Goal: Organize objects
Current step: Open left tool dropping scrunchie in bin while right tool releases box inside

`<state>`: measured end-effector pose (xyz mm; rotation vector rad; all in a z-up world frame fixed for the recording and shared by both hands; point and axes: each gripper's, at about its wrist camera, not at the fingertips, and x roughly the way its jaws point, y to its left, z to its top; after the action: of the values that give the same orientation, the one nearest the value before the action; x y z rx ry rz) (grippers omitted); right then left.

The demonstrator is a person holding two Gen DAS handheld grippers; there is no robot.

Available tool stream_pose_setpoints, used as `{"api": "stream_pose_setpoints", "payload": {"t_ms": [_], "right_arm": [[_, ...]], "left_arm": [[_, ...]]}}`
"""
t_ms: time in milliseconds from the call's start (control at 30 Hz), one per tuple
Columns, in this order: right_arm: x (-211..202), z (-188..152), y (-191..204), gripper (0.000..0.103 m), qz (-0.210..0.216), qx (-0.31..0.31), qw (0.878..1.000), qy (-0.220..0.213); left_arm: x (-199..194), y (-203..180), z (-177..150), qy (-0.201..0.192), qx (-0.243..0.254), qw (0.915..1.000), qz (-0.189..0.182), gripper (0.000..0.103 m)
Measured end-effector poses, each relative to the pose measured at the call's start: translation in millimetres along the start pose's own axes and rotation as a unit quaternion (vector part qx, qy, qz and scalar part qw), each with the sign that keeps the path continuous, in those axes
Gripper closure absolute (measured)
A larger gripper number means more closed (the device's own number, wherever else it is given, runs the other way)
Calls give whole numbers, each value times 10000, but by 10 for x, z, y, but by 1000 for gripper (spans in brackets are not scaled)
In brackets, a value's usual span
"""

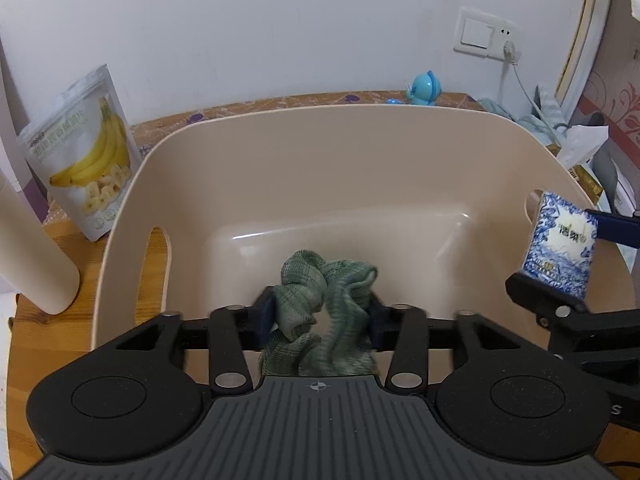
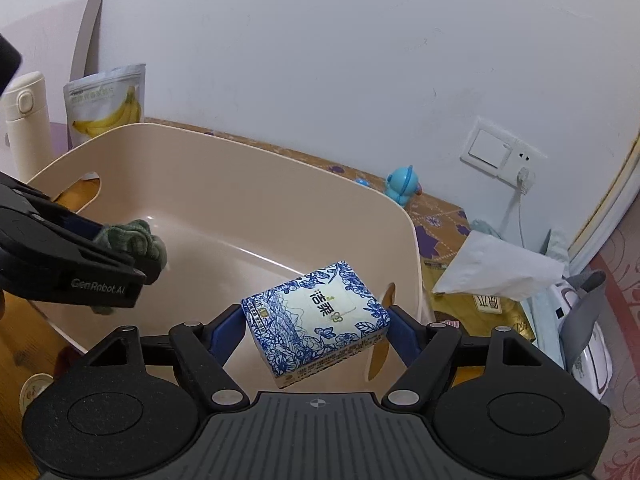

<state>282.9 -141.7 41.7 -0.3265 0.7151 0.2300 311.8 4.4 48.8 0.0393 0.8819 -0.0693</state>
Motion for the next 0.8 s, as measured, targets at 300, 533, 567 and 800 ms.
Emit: {"api": "stream_pose_setpoints", "payload": {"t_ms": [300, 533, 567, 800], "right_arm": [[-283, -14, -14, 9, -180, -42, 9995, -265], [-650, -64, -96, 0, -171, 97, 9980, -595], [-703, -84, -109, 0, -168, 120, 9978, -633], [-972, -253, -232, 0, -214, 278, 9967, -731]], "left_arm": [[-293, -11, -13, -478, -46, 9987, 149, 18], [-679, 21, -87, -1010, -36, 9947, 189, 14], [-730, 29, -104, -1067, -39, 9941, 187, 13], [-1033, 54, -312, -1299, -4, 9914, 164, 13]]}}
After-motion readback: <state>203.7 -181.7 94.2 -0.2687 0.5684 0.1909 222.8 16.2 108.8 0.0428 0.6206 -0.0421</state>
